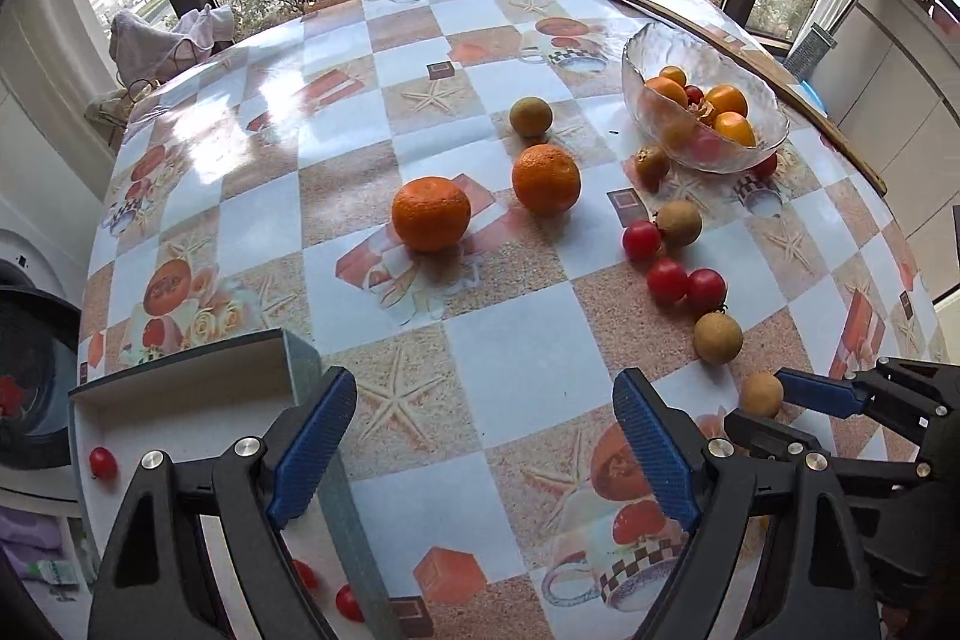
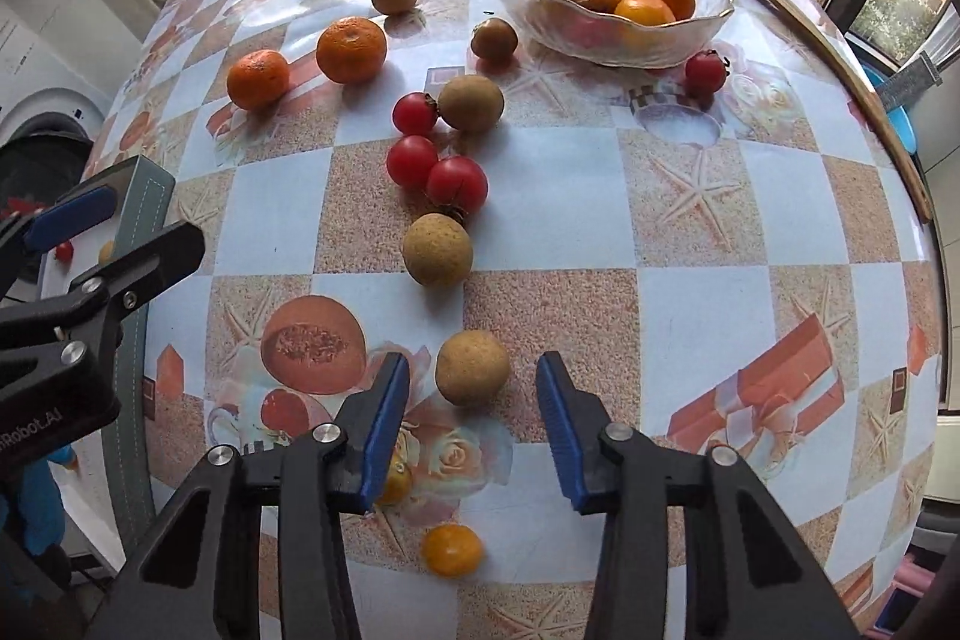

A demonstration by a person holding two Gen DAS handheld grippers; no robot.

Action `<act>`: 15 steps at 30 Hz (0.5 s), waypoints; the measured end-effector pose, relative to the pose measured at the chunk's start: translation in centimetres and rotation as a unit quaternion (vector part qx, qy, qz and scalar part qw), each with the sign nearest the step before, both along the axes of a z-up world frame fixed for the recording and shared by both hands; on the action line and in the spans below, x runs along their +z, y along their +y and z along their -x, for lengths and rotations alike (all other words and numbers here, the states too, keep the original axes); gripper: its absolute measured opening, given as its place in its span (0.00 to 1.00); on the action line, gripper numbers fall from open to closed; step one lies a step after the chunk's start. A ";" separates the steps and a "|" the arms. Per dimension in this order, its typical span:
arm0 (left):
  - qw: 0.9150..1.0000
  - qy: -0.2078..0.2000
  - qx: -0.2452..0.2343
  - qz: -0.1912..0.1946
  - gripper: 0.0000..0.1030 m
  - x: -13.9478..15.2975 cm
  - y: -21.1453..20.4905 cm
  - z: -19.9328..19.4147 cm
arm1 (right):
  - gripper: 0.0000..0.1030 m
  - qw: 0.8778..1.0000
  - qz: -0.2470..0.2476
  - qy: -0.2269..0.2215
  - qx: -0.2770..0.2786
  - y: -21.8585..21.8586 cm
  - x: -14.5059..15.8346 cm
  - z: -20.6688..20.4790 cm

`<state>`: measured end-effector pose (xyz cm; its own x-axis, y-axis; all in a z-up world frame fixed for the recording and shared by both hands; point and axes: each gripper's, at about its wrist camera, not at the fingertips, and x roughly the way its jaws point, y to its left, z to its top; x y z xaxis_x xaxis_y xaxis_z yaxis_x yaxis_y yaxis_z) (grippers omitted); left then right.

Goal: Organize fruits
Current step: 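Move both open grippers back over the row of fruits, then close the right gripper on a brown fruit while the left grips a red tomato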

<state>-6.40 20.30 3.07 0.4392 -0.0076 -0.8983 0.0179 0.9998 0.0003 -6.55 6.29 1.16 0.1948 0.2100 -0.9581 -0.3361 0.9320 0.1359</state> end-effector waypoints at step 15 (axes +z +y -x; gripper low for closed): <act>0.998 0.018 -0.054 0.007 0.70 -3.5 -6.5 -5.5 | 0.26 0.999 0.012 -0.006 -0.039 -5.5 0.2 -1.4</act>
